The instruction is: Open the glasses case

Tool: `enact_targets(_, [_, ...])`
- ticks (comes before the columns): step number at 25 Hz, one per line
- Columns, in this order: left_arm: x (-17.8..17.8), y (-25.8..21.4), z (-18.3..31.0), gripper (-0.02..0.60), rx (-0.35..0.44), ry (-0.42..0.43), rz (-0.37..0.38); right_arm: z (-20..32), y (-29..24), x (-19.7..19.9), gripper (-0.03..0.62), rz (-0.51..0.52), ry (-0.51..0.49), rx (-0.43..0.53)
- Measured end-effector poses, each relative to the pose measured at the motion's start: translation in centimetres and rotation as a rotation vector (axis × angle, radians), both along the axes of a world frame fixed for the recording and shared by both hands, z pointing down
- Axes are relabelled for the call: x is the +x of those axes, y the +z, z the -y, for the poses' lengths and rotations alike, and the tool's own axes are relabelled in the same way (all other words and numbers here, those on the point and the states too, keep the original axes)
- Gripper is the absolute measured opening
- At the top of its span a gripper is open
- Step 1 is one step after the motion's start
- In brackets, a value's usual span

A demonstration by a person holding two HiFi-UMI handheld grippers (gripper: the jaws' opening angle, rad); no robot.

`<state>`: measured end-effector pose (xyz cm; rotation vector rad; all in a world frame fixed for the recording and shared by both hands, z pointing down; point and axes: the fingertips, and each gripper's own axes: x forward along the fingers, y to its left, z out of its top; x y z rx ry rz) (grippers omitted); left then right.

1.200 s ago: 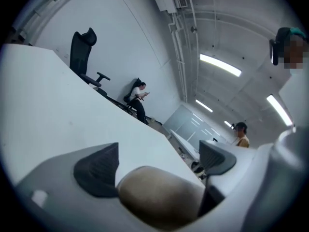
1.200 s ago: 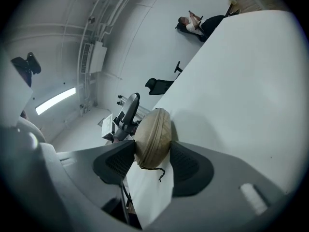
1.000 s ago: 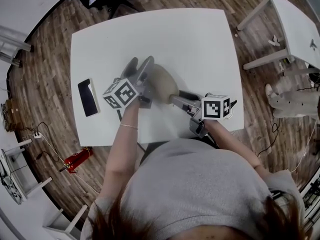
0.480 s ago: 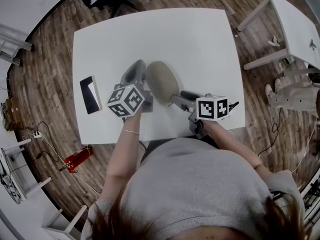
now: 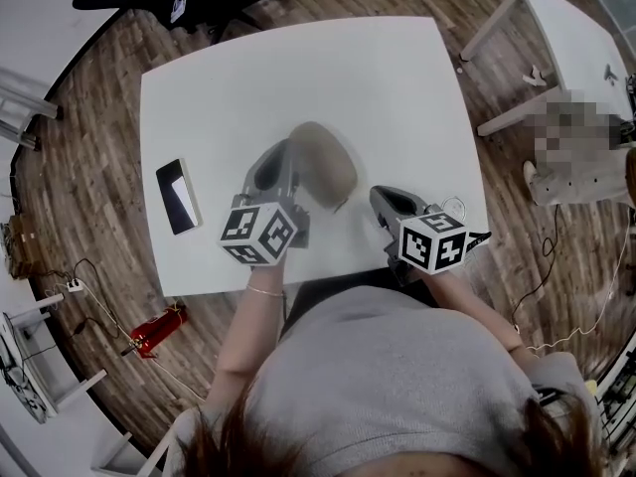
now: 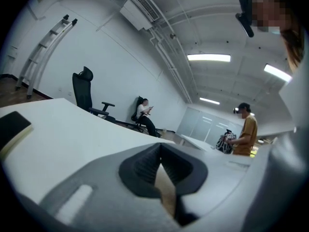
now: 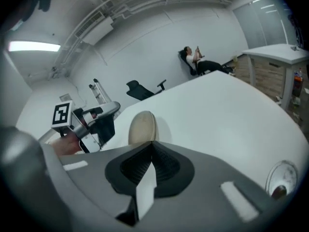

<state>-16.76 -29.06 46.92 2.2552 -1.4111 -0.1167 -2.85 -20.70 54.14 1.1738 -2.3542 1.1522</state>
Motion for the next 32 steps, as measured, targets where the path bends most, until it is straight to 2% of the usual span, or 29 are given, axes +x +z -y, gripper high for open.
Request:
enact_targets(3, [1.1, -1.1, -2.1, 0.002, -0.019, 0.022, -0.05, 0.2, -4.1, -0.9, 0.005, 0.08, -0.002, 0.108])
enact_targets(5, [1.8, -2.2, -3.4, 0.002, -0.014, 0.024, -0.084, 0.3, -7.2, -2.4, 0.005, 0.119, -0.05, 0.207])
enact_targets(9, [3.8, -3.9, -6.7, 0.002, 0.014, 0.035, -0.054, -1.2, -12.9, -3.9, 0.005, 0.131, -0.163, 0.453])
enact_targets(11, [5.2, -4.6, -8.5, 0.002, 0.04, 0.05, -0.024, -2.8, -14.5, -3.9, 0.005, 0.165, -0.208, 0.544])
enact_targets(15, [9.0, -5.7, -13.5, 0.002, 0.097, 0.05, 0.002, -8.0, -14.7, -1.1, 0.005, 0.225, -0.213, 0.566])
enact_targets(19, [13.8, -5.6, -21.1, 0.002, 0.121, 0.031, -0.001, -15.1, -14.9, 3.6, 0.005, 0.216, -0.245, 0.614])
enact_targets(22, [16.4, -5.4, -27.5, 0.002, 0.119, -0.018, 0.008, -20.5, -16.1, 7.1, 0.005, 0.19, -0.272, 0.673])
enact_targets(26, [17.0, -7.1, -32.7, 0.002, 0.142, -0.093, 0.099, -24.6, -18.9, 9.4, 0.005, 0.156, -0.294, 0.771])
enact_targets(29, [16.6, -10.1, -35.4, 0.002, 0.186, -0.141, 0.114, -27.1, -21.6, 10.0, 0.005, 0.199, -0.302, 0.808])
enact_targets(32, [16.9, -12.6, -37.4, 0.002, 0.234, -0.141, 0.129, -29.5, -23.2, 9.9, 0.005, 0.235, -0.331, 0.818])
